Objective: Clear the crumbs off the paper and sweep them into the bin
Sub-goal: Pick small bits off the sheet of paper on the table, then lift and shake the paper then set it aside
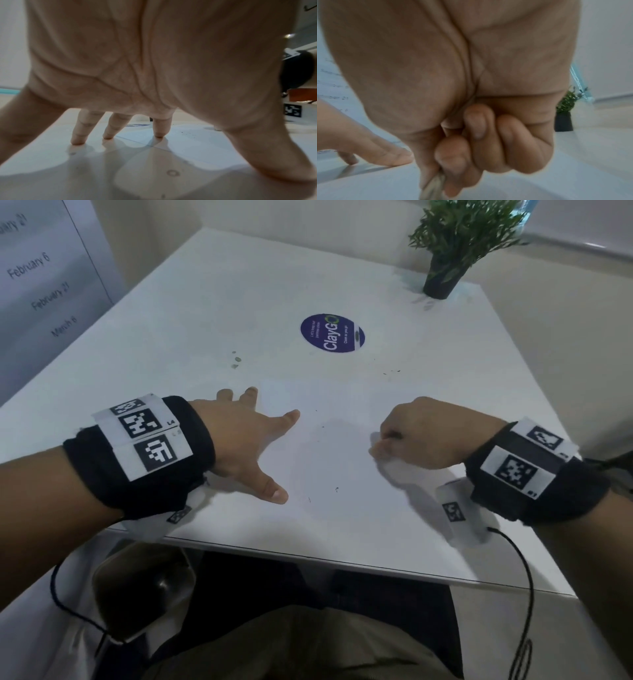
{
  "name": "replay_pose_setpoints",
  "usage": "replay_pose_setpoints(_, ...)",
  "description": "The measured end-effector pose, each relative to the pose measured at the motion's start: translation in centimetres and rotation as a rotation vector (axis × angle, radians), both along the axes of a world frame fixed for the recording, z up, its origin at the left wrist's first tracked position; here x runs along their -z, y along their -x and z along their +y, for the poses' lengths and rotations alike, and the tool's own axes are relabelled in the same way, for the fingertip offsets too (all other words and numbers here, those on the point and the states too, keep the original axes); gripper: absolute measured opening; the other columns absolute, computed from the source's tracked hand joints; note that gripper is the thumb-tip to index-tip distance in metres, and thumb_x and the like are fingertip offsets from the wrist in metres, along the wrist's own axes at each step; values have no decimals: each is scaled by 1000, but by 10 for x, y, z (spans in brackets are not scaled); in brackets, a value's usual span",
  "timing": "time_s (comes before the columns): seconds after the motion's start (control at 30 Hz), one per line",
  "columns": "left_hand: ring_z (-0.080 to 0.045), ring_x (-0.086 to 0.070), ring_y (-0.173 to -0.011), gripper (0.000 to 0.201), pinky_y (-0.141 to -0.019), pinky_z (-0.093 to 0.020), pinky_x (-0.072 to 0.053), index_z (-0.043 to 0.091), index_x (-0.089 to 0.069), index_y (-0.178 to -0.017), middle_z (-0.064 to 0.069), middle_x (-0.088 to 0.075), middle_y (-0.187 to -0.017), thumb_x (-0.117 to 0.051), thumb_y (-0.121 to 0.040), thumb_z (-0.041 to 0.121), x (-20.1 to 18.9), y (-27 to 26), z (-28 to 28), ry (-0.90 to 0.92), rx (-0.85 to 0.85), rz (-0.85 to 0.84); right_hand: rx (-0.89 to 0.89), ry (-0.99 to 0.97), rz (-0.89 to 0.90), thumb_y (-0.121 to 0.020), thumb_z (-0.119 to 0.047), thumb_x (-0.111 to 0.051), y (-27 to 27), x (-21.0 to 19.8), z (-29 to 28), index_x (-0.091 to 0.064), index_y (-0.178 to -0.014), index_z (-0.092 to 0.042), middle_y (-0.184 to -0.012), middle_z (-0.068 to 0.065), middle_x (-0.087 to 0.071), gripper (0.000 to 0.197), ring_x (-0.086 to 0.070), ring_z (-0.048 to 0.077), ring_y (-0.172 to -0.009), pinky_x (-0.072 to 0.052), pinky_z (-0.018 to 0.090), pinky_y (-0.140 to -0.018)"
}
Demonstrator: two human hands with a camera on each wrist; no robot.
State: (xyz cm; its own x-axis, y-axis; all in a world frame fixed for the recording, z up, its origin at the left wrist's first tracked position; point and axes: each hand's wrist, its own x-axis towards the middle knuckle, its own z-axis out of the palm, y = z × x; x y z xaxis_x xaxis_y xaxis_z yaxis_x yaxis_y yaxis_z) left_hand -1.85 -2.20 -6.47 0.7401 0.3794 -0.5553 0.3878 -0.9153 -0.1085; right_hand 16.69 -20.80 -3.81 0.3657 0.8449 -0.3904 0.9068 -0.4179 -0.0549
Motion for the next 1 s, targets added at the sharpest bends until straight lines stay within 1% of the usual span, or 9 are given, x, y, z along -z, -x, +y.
replay_pose_setpoints(0.17, -48, -5, -150, 132, -109, -62, -37, 55, 25, -147, -19, 14, -165, -52, -50, 100, 0, -1, -2, -5, 0, -4, -101, -25, 118, -99, -46, -55, 37, 11, 23, -59, -70, -17, -70, -3, -62, 41, -57, 17, -73, -48, 35, -71)
replay_pose_setpoints(0.33, -49, -6, -149, 133, -108, -61, -38, 54, 24, -148, -19, 13, -165, -54, -50, 100, 3, -1, 0, -3, -6, -18, -70, 15, -65, -102, -40, -50, 26, -5, 29, -54, -69, -17, -74, 3, -58, 41, -56, 26, -78, -47, 34, -68)
replay_pose_setpoints(0.47, -51, -7, -148, 134, -108, -60, -38, 53, 26, -146, -23, 13, -165, -51, -49, 101, 3, 0, 1, -10, 1, -21, -182, -32, 104, -101, -45, -52, 61, 1, 50, -55, -66, -24, -70, -5, -58, 41, -52, 9, -67, -37, 29, -59)
replay_pose_setpoints(0.57, -51, -7, -148, 133, -107, -61, -38, 53, 25, -147, -23, 13, -165, -52, -50, 101, 3, 0, 1, -3, -9, -29, -115, 37, 118, -100, -46, -53, 46, 7, 44, -60, -70, -22, -74, -4, -65, 40, -59, 14, -74, -44, 33, -69)
replay_pose_setpoints(0.73, -49, -4, -149, 131, -107, -64, -37, 55, 23, -148, -20, 14, -165, -54, -52, 99, 0, 0, -1, 6, -17, -13, -46, -25, 43, -100, -47, -53, 20, 5, 34, -56, -68, -16, -71, -2, -58, 44, -57, 22, -73, -48, 36, -68)
replay_pose_setpoints(0.8, -47, -9, -148, 130, -105, -61, -40, 55, 20, -148, -18, 10, -165, -55, -51, 99, 0, 0, 0, 8, -14, -23, -10, -110, 116, -101, -47, -53, 12, 4, 25, -55, -70, -13, -66, -4, -58, 46, -53, 16, -65, -43, 33, -63)
replay_pose_setpoints(0.87, -43, -20, -142, 127, -100, -58, -44, 58, 8, -148, -15, -4, -161, -59, -48, 97, -1, 3, 2, 21, -12, -51, 121, -235, 311, -101, -44, -56, -3, 0, 9, -54, -68, -12, -60, -6, -56, 46, -48, 12, -55, -40, 29, -59)
replay_pose_setpoints(0.93, -39, -28, -134, 122, -97, -56, -46, 58, -4, -145, -12, -12, -152, -59, -43, 97, -5, 3, 5, 40, -8, -74, 331, -397, 574, -100, -34, -62, -18, 1, -13, -55, -67, -9, -62, 0, -54, 42, -47, 16, -58, -39, 29, -61)
replay_pose_setpoints(1.0, -38, -24, -139, 106, -102, -56, -42, 59, -17, -139, -11, -10, -153, -57, -48, 95, -12, -4, 9, 63, -39, -89, 522, -524, 722, -97, -21, -66, -32, 6, -33, -58, -70, -6, -69, 11, -57, 32, -51, 22, -66, -43, 32, -63)
